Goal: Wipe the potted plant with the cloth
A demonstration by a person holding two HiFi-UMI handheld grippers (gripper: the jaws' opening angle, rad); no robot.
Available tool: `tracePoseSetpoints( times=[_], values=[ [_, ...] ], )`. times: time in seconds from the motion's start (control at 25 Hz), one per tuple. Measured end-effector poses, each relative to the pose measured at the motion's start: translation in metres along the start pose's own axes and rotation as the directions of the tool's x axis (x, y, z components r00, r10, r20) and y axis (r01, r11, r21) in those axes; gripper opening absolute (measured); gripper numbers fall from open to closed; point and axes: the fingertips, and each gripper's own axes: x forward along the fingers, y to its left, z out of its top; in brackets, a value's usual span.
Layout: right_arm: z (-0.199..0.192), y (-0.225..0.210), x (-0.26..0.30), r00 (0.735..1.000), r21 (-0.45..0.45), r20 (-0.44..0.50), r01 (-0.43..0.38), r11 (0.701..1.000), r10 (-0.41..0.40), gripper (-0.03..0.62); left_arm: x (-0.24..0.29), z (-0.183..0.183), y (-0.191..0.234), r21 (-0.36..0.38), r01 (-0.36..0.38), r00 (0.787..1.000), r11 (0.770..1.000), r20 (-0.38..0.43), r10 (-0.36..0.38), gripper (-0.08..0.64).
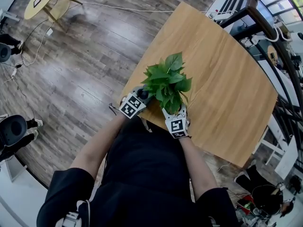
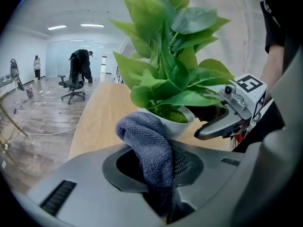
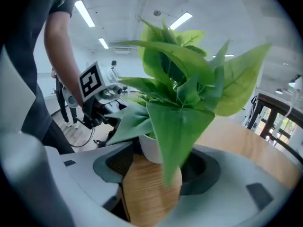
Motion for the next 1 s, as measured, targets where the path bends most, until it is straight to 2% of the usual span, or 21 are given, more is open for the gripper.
tracePoseSetpoints(
  times=[0.2,0.36,0.48,0.72,0.8,0.92,1.0],
  values=[
    [0.001,0.002,0.001,1.0,-0.009,-0.009,-0.001,1.0,0.001,0.273,-0.001,-0.012,-0.023,-0.009,0.057,0.998,0.998,-0.023,-0.057,0.12],
    [0.001,0.018,-0.003,0.997,-0.039,-0.007,-0.073,0.997,0.073,0.273,-0.003,-0.01,-0.017,-0.051,0.026,1.0,0.998,-0.005,-0.027,0.118],
    [0.002,0.036,-0.008,0.991,-0.084,0.003,-0.132,0.988,0.132,0.273,-0.009,-0.01,-0.005,-0.047,-0.014,1.0,0.999,0.011,0.015,0.12],
    [-0.006,-0.015,-0.005,1.0,-0.03,-0.015,-0.001,1.0,0.001,0.275,-0.017,0.0,0.018,-0.023,-0.075,0.996,0.997,0.039,0.076,0.12],
    [0.002,-0.021,-0.001,0.999,-0.06,0.015,-0.031,0.998,0.032,0.275,-0.018,0.002,0.024,-0.002,-0.089,0.995,0.996,0.045,0.089,0.12],
    [0.016,-0.012,0.007,0.99,-0.13,0.069,-0.11,0.985,0.12,0.275,-0.014,0.001,0.023,0.029,-0.071,0.997,0.997,0.023,0.07,0.119],
    [0.018,-0.01,0.008,0.989,-0.139,0.077,-0.116,0.983,0.128,0.275,-0.012,0.0,0.02,0.037,-0.07,0.997,0.997,0.024,0.069,0.119]
  ],
)
